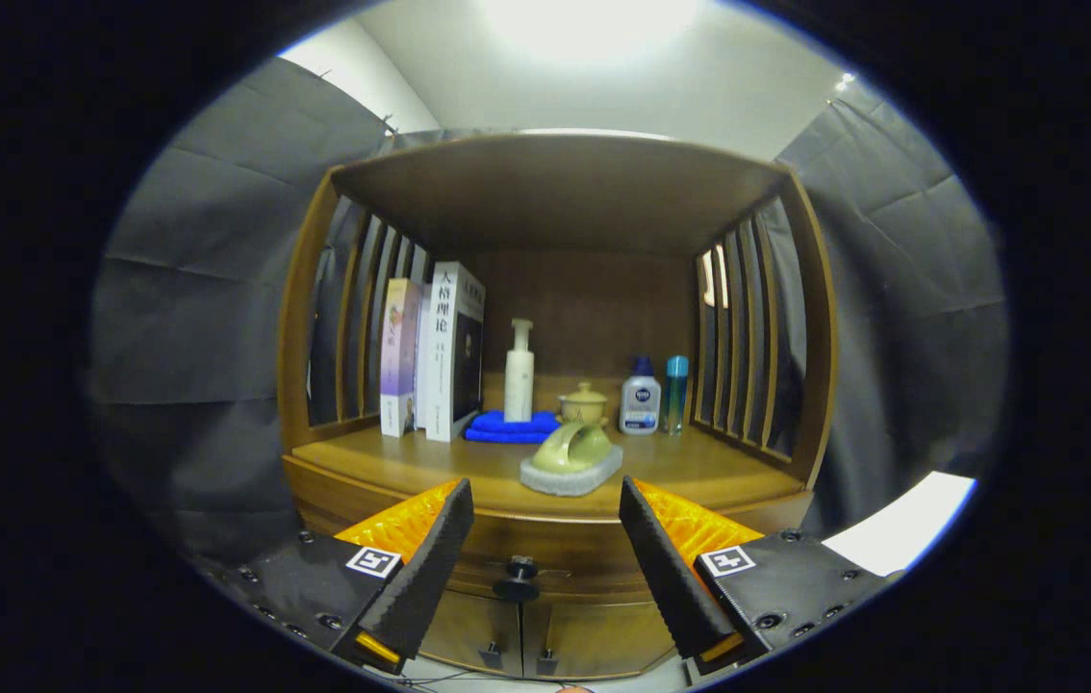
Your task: Pull open the drawer, take out the items inside it, and place them on the countertop above the cabinet.
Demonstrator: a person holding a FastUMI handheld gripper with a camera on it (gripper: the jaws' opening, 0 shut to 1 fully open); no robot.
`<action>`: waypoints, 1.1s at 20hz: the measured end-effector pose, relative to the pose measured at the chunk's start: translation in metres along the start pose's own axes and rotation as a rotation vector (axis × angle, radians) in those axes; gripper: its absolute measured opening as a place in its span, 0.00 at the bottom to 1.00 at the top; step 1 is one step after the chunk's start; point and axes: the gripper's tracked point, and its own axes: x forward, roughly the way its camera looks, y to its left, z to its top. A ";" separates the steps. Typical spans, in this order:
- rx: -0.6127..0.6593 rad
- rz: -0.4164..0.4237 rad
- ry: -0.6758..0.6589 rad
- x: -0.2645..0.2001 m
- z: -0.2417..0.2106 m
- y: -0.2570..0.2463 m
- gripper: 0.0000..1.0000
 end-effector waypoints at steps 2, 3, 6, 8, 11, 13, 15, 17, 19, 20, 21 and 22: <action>0.011 0.010 -0.017 -0.012 0.015 0.000 0.97; 0.017 0.015 -0.019 -0.016 0.019 -0.001 0.97; 0.021 0.020 -0.011 -0.030 0.027 -0.007 0.97; 0.024 0.014 -0.015 -0.038 0.033 -0.013 0.97; 0.023 -0.011 -0.035 -0.050 0.041 -0.028 0.97; 0.014 -0.024 -0.041 -0.055 0.043 -0.034 0.97; 0.012 -0.025 -0.033 -0.058 0.042 -0.036 0.97; 0.011 -0.028 -0.033 -0.058 0.040 -0.038 0.97; 0.016 -0.024 -0.015 -0.058 0.035 -0.037 0.97; 0.020 -0.025 -0.014 -0.057 0.035 -0.037 0.97; 0.024 -0.026 -0.011 -0.057 0.034 -0.037 0.97; 0.028 -0.030 -0.013 -0.057 0.035 -0.038 0.97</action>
